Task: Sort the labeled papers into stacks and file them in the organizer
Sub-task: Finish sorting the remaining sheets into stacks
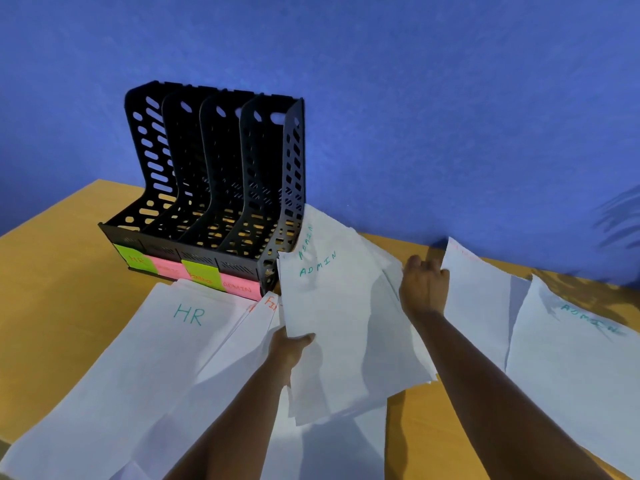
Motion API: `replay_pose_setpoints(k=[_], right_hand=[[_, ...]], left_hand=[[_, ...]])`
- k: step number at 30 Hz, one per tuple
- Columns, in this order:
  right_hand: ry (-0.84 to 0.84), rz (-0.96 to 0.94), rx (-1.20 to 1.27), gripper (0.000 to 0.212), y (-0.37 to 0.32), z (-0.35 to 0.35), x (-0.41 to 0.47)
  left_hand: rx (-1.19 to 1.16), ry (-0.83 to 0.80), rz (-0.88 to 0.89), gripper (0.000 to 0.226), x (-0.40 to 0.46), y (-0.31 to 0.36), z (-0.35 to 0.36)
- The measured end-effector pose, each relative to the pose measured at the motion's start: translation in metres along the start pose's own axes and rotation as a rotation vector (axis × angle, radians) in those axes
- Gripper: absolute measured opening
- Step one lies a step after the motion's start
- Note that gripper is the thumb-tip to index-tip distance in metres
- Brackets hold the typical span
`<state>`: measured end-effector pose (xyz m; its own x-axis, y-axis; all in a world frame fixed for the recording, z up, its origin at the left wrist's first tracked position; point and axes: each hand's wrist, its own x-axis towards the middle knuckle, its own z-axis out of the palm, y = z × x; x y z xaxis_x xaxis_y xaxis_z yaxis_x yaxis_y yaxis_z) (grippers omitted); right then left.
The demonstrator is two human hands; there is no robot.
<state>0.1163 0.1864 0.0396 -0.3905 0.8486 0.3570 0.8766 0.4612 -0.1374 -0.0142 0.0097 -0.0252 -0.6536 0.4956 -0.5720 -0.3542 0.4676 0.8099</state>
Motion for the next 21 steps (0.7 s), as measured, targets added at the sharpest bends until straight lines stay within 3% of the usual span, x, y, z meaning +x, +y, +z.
replay_pose_setpoints(k=[4, 9, 11, 14, 17, 21], right_hand=[[0.284, -0.083, -0.14, 0.014, -0.006, -0.047, 0.018], [0.578, -0.149, -0.062, 0.008, -0.012, -0.101, 0.031], [0.455, -0.078, 0.176, 0.019, -0.012, -0.114, 0.031], [0.381, 0.205, 0.494, 0.026, -0.002, -0.118, 0.027], [0.361, 0.359, 0.639, 0.021, 0.013, -0.105, 0.012], [0.272, 0.649, 0.778, 0.023, 0.038, -0.074, -0.016]], left_hand=[[0.009, 0.004, -0.008, 0.042, 0.001, -0.001, -0.002], [0.016, 0.027, -0.017, 0.042, 0.004, -0.002, -0.002], [0.003, 0.02, -0.028, 0.041, 0.005, -0.003, -0.002], [-0.011, 0.028, -0.036, 0.037, 0.006, -0.003, -0.002], [0.004, 0.076, -0.035, 0.039, 0.006, 0.0, 0.0], [-0.068, 0.098, -0.107, 0.057, 0.008, 0.004, 0.001]])
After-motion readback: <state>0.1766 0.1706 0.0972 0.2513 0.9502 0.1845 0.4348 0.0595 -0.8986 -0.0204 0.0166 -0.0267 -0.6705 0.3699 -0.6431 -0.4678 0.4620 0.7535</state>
